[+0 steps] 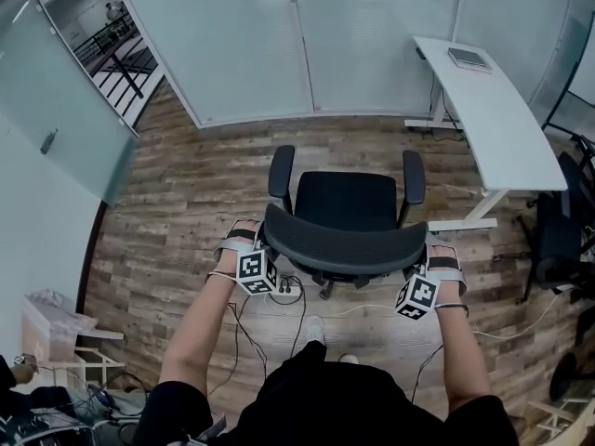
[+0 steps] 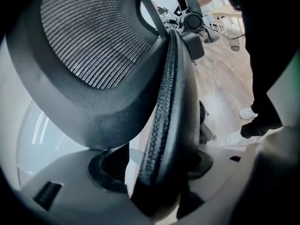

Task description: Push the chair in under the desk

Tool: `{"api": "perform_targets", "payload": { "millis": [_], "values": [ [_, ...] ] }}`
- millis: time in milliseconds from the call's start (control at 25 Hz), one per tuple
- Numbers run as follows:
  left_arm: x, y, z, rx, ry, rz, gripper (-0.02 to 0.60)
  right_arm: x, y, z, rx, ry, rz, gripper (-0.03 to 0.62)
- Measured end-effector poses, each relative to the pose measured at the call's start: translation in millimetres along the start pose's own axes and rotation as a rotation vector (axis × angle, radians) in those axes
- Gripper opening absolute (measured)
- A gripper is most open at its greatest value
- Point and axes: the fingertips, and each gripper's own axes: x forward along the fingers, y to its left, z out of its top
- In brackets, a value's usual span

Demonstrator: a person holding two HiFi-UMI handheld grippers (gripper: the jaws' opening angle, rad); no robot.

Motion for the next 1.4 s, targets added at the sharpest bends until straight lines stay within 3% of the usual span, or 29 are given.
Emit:
{"api": "perform_targets", "payload": {
  "millis": [560, 1400],
  "values": [
    [50, 48, -16, 0.069, -0.094, -0.008, 0.302, 25, -20, 15, 0.096, 0.084, -0.063, 0.399],
    [152, 137, -7, 0.117, -0.159, -0.060, 0.295, 95, -95, 8, 0.201, 0.145, -0.130, 0.405]
  ]
}}
